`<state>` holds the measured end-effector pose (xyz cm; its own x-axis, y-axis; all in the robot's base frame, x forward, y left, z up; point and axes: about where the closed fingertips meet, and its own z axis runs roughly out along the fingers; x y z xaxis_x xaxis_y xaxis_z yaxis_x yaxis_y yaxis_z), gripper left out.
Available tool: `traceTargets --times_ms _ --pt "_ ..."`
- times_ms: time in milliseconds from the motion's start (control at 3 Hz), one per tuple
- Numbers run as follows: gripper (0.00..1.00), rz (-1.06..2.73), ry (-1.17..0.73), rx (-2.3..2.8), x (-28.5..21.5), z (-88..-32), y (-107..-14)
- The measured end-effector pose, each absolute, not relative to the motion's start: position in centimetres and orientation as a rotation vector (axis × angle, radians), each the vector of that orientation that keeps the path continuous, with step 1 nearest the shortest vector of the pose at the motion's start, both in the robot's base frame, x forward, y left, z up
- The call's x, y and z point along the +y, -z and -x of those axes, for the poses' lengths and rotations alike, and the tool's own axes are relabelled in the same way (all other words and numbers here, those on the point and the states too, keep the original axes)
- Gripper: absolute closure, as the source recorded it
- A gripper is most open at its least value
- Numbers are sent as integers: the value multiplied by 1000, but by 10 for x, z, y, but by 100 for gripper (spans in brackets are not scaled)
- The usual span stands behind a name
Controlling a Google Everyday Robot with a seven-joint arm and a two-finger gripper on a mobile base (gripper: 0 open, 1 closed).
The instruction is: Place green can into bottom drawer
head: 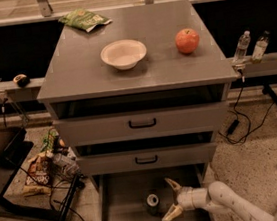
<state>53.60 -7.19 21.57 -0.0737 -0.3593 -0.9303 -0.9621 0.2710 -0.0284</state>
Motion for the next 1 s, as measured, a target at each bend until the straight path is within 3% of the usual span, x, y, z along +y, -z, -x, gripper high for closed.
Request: traceTargets --times_ms 667,1000 --pt "0 1293 -571 1850 -159 -517 -300" --pt "0 1297 -468 1974 -173 -508 -342"
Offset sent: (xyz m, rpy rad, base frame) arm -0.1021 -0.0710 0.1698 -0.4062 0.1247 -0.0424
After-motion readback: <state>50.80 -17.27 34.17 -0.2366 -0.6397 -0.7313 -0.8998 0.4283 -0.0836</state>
